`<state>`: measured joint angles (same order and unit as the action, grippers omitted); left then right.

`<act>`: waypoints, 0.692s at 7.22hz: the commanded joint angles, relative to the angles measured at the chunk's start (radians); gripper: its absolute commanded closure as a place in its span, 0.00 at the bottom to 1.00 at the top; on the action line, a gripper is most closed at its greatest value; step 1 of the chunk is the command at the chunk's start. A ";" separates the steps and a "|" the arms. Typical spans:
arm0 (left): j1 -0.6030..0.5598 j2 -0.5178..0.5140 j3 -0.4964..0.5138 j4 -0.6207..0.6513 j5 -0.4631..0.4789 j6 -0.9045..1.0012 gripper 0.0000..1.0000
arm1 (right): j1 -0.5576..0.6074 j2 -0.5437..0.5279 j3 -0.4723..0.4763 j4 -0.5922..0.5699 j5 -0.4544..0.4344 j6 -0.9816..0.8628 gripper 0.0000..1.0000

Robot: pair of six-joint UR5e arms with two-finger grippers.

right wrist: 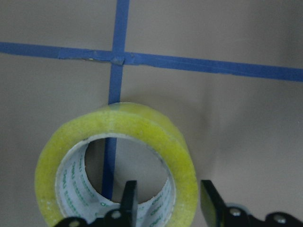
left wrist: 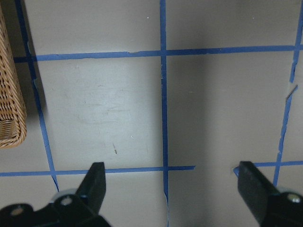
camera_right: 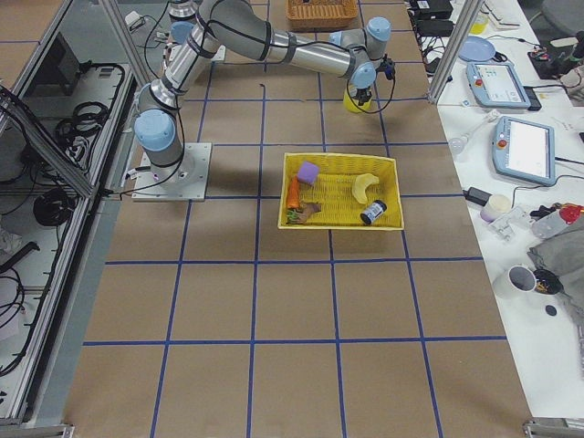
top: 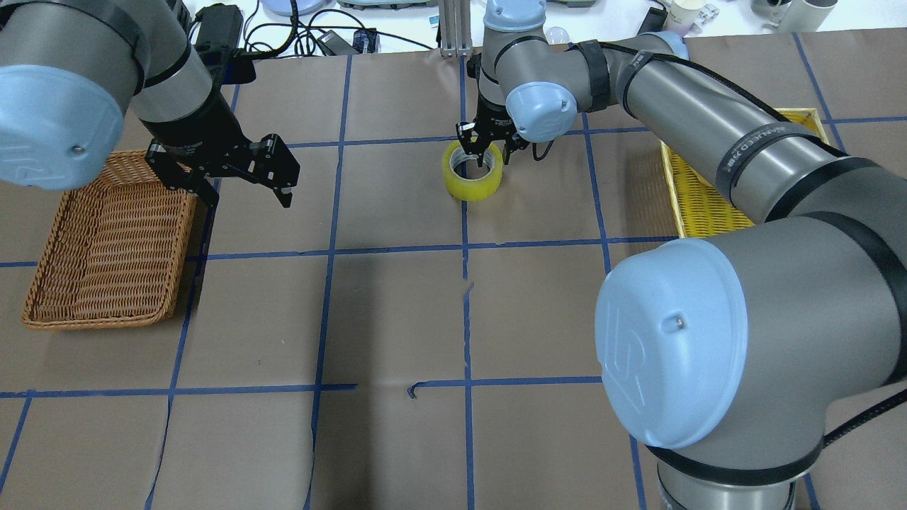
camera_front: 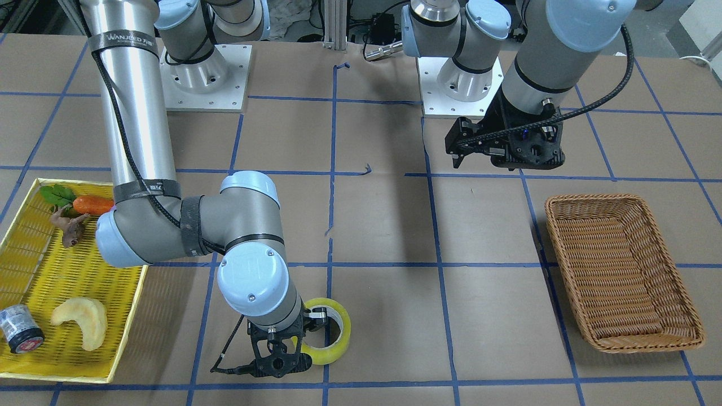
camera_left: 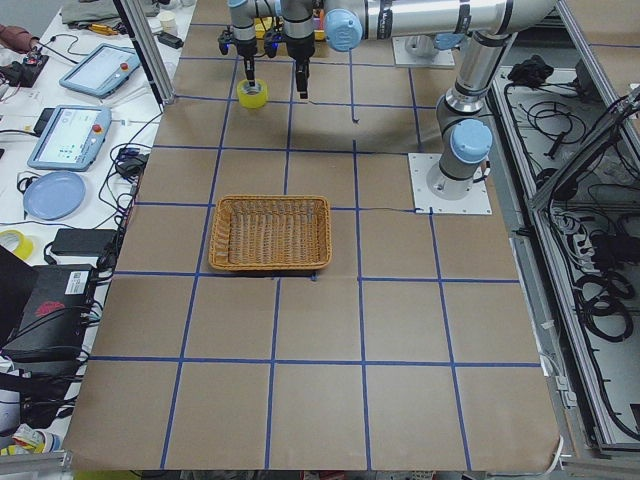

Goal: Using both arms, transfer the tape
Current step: 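Set down the tape roll with the right gripper while the left arm reaches toward it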

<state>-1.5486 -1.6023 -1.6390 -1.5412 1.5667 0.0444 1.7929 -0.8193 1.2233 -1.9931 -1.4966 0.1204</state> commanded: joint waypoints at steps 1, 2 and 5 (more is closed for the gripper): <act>-0.001 -0.002 0.001 0.003 -0.005 0.000 0.00 | 0.000 -0.049 -0.002 0.020 -0.007 -0.007 0.00; -0.010 -0.019 0.014 0.024 -0.014 -0.020 0.00 | -0.003 -0.102 -0.001 0.083 -0.010 -0.007 0.00; -0.024 -0.071 0.010 0.247 -0.082 -0.029 0.00 | -0.056 -0.324 0.050 0.310 -0.146 -0.050 0.00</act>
<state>-1.5623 -1.6447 -1.6301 -1.3916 1.5020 0.0216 1.7665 -1.0451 1.2459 -1.7848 -1.5838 0.0895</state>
